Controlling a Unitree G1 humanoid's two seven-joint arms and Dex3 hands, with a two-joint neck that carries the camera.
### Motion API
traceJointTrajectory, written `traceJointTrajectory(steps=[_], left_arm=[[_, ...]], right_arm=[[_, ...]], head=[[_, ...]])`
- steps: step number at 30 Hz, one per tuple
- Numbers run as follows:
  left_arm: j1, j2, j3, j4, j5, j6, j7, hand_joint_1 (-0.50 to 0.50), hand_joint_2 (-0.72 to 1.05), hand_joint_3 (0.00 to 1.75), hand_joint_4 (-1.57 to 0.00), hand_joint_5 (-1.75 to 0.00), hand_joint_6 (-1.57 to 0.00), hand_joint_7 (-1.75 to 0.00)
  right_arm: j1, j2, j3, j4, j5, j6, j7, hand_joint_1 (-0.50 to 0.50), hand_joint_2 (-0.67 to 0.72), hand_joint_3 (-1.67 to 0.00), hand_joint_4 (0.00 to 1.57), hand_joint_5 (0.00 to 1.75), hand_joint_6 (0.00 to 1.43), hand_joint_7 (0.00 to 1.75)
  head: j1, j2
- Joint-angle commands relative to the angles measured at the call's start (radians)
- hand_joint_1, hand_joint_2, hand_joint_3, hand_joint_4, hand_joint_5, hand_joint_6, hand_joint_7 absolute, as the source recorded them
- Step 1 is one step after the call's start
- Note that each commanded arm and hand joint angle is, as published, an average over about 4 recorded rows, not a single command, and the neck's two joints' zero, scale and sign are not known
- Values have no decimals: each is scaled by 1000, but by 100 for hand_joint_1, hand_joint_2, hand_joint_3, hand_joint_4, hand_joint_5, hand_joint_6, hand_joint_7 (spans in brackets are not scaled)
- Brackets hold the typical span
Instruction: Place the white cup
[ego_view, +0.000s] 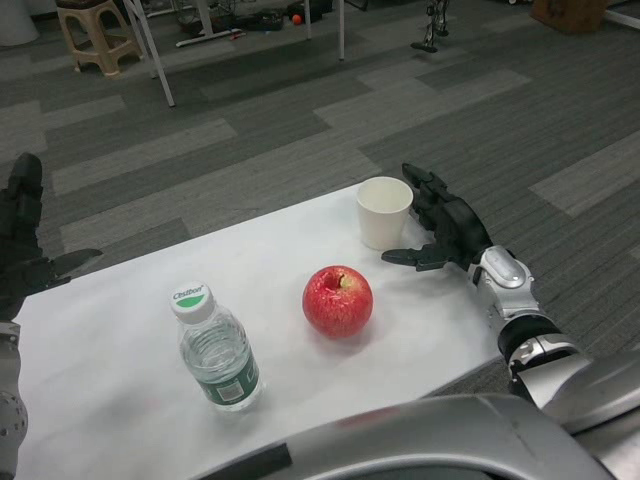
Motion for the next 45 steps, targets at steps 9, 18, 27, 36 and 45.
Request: traceJointTrajectory(steps=[9,18,27,36,45], left_arm=[[-11,7,16,3,1,-5,-8,-50,25,9,0,-21,0,-2],[-10,7,35,3,0,-7,-9,-50,16,9,0,-21,0,0],[-10,9,65,3,1,-5,-10,-50,16,9,0,-21,0,0],[-24,20,102,20,5,1,-10,-50,16,9,0,-21,0,0],[-54,23,109,76,12,1,-10,-50,16,9,0,-21,0,0]], right_arm=[[74,-25,-57,-114,4,-5,53,-42,-8,-12,0,0,0,7],[108,-27,-113,-188,8,-6,58,-39,47,-2,0,0,1,5],[103,-55,-150,-233,12,-4,50,-35,53,0,0,0,2,0],[59,-69,-175,-289,18,-3,-12,-38,49,0,0,0,0,0],[-84,-68,-160,-349,20,-3,-121,-38,38,0,0,0,1,0]], head=[[-3,14],[1,21],[1,36],[11,54],[28,63]])
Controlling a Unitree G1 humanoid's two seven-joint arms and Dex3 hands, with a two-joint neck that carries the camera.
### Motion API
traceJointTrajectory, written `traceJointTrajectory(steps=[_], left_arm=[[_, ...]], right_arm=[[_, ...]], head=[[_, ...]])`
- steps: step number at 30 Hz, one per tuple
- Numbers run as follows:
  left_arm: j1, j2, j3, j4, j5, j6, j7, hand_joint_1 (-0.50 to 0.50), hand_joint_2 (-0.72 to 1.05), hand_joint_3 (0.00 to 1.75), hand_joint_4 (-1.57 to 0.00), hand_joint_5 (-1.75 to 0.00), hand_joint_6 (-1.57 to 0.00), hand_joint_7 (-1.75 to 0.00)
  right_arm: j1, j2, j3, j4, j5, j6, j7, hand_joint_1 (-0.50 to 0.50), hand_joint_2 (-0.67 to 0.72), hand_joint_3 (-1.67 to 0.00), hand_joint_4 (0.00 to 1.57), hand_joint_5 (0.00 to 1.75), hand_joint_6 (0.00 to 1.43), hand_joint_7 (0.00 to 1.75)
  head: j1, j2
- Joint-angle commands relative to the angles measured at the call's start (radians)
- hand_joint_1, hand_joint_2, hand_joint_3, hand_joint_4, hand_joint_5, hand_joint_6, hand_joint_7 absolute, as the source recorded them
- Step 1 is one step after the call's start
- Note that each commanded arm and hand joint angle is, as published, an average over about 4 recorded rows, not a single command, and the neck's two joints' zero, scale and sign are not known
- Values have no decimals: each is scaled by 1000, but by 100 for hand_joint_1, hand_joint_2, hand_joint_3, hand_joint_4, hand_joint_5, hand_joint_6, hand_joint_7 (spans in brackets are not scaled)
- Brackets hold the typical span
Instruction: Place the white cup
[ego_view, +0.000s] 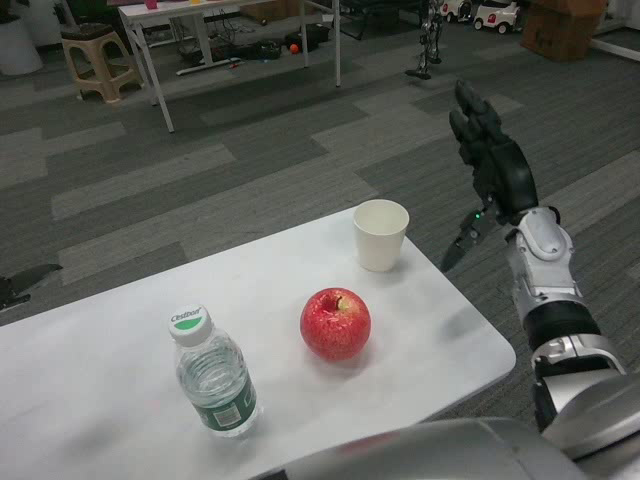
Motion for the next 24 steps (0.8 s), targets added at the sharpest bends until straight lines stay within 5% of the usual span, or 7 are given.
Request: traceJointTrajectory(steps=[1,7,15,24], left_arm=[[-26,5,7,27,10,1,1,-50,16,9,0,-21,0,0],[-46,5,7,63,20,3,3,-50,16,9,0,-21,0,0],[-73,6,-24,89,22,12,-1,-50,25,9,0,-21,0,0],[-105,1,-90,106,19,24,-22,-50,25,9,0,-21,0,0]], right_arm=[[-73,15,26,-39,8,-3,-33,-38,36,0,0,0,1,0],[-136,30,95,-80,8,-3,-57,-38,30,-2,0,0,0,0],[-176,60,132,-112,8,-3,-72,-38,22,-8,0,0,0,0],[-176,59,174,-114,8,-3,-72,-38,22,-6,0,0,0,0]], head=[[0,0],[8,1],[223,-31],[226,-30]])
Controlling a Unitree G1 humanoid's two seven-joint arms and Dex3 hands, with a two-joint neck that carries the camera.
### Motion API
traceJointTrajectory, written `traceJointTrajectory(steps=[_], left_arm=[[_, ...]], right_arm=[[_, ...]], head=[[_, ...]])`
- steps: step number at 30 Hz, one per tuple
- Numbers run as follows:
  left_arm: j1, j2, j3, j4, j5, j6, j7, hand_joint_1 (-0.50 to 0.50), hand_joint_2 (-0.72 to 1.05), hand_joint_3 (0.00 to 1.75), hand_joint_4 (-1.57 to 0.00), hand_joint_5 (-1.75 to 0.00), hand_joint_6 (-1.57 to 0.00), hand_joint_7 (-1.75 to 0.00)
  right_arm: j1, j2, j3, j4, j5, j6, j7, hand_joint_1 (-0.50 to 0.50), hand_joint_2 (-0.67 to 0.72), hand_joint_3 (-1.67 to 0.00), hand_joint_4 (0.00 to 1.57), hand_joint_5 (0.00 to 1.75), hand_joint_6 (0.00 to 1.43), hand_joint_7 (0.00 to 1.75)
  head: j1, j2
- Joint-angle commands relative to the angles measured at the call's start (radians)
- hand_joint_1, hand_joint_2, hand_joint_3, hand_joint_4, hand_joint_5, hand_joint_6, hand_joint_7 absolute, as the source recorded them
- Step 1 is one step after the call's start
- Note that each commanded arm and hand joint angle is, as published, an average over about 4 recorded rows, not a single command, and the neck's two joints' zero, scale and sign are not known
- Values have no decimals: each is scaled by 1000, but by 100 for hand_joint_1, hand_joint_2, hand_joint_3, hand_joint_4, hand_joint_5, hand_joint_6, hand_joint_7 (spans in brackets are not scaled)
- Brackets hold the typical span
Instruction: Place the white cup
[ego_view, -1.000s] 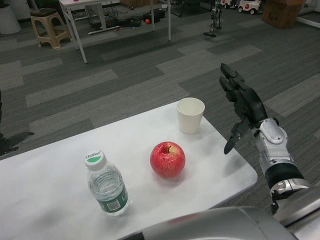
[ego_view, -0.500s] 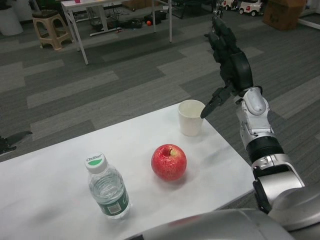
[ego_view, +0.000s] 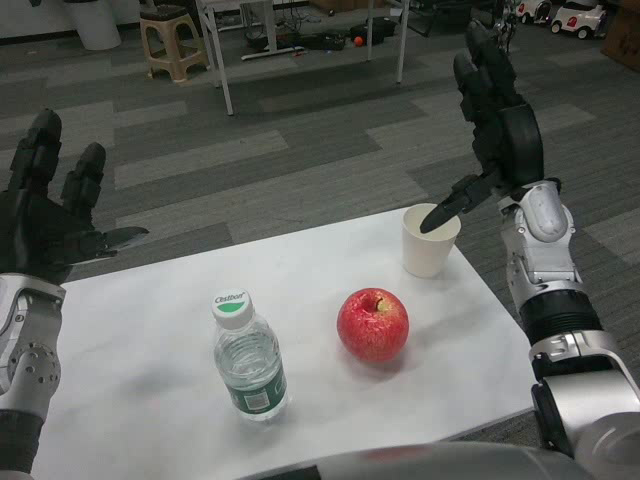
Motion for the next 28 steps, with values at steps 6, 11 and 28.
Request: traceJointTrajectory(steps=[6,11,28], left_arm=[[-27,-1,-5,12,-3,7,-9,-50,25,9,0,-21,0,0],[-21,-1,7,10,-3,7,-9,-50,25,9,0,-21,0,0],[-12,-1,18,4,-3,7,-7,-50,25,9,0,-21,0,0]], right_arm=[[-25,8,15,-10,7,-3,-5,-39,22,-8,0,0,0,0],[-23,11,12,-10,8,-4,-5,-38,22,-6,0,0,0,0],[-20,27,13,-13,9,-4,-5,-38,22,-5,0,0,0,0]], head=[[-6,6],[-10,8],[-17,11]])
